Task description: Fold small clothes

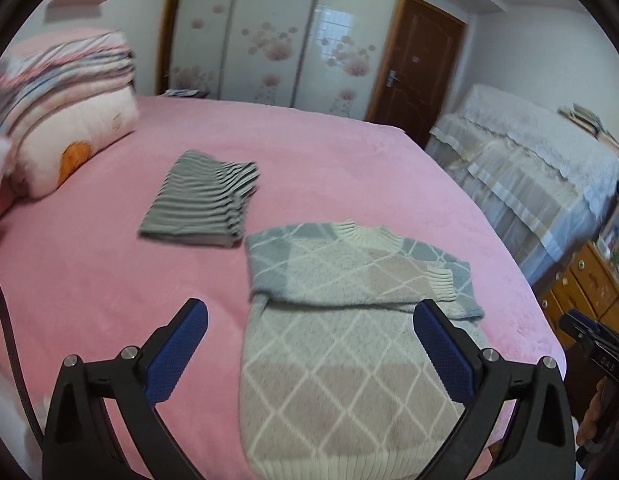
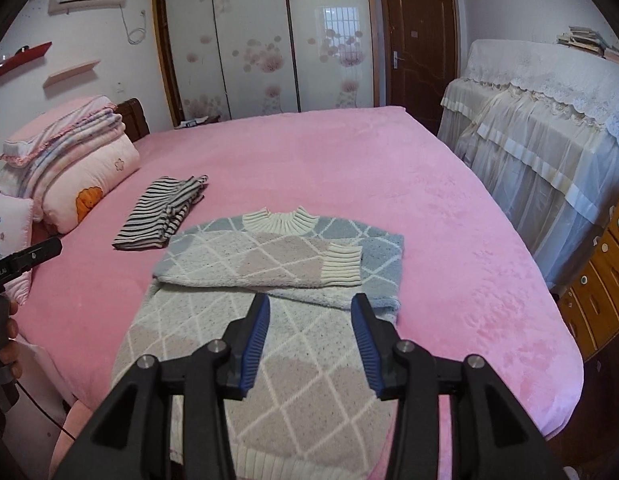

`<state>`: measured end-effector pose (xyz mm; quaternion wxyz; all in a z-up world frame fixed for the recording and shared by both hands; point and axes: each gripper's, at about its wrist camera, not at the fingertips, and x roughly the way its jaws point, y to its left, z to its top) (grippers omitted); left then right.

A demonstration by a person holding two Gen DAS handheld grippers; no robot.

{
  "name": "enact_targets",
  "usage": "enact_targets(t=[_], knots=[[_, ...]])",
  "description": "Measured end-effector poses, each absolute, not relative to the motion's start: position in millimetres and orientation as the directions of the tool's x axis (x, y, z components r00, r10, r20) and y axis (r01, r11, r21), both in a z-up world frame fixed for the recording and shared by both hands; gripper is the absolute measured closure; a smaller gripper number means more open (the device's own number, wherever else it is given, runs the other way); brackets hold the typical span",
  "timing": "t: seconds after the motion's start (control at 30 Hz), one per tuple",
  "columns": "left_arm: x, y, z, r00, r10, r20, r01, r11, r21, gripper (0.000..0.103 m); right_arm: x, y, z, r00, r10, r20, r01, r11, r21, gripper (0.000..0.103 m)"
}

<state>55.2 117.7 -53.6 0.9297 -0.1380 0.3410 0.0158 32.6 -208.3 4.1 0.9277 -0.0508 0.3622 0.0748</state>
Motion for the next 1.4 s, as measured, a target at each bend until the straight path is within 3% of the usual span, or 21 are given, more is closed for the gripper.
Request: enact_targets(t=[0.13,0.33,0.43,0.47,0.63,0.77,1.0,1.07,1.13,1.2,1.27,1.4], knots=[[22.5,135.9,-88.9,0.732,-0.075,-0.677,-0.143,0.955,-0.260,0.001,7.2,-214.8,-9.9,0.706,0.092,-0.703,-0.187,0.980,-0.060,0.053],[-2.6,140.4,-164.3,0.602,-0.039,-0.797,-0.153,0.975,-0.162,0.001,-20.2,-232.5,-72.7,0.595,0.096,-0.798,-0.205,0.978,-0.035,0.053],[-7.3,143.9,-201.3,0.547,-0.109,-0.830,-0.150,0.963,-0.225,0.003,-28.5,-246.9,-103.9,0.551,0.114,-0.827,-0.195,0.981,0.006,0.053],[-7.6,145.6,-213.8,0.527,-0.149,-0.837,-0.148,0.953,-0.263,0.009,-28.6,-252.9,-114.9,0.533,0.130,-0.836,-0.186,0.982,0.034,0.053],[-8.5,151.3,-259.1,0.485,-0.341,-0.805,-0.161,0.870,-0.465,0.012,-21.1,-284.1,-162.4,0.427,0.165,-0.889,-0.124,0.985,0.123,0.053],[-8.6,148.9,-281.0,0.483,-0.429,-0.763,-0.153,0.817,-0.556,0.014,-24.3,-309.8,-182.7,0.394,0.247,-0.886,-0.062,0.968,0.242,0.054],[2.1,142.9,-310.5,0.469,-0.461,-0.753,-0.172,0.789,-0.590,0.021,-17.9,-311.9,-209.2,0.352,0.318,-0.880,-0.058,0.946,0.319,0.054],[2.6,143.7,-313.8,0.475,-0.467,-0.745,-0.174,0.781,-0.600,0.021,-16.2,-310.7,-216.7,0.339,0.351,-0.873,-0.061,0.934,0.352,0.062],[-0.2,144.7,-316.0,0.483,-0.480,-0.732,-0.172,0.768,-0.617,0.021,-15.1,-306.5,-224.8,0.326,0.373,-0.869,-0.070,0.926,0.371,0.062],[-1.9,144.2,-316.9,0.475,-0.506,-0.720,-0.166,0.752,-0.638,0.038,-15.7,-301.2,-229.5,0.316,0.393,-0.863,-0.091,0.918,0.385,0.064],[-4.4,141.0,-320.7,0.452,-0.536,-0.713,-0.152,0.741,-0.653,0.046,-15.0,-296.1,-228.8,0.303,0.418,-0.856,-0.123,0.908,0.400,0.076],[-3.8,137.6,-323.5,0.452,-0.546,-0.706,-0.168,0.725,-0.668,0.047,-13.3,-293.4,-231.6,0.278,0.445,-0.851,-0.140,0.896,0.422,0.080]])
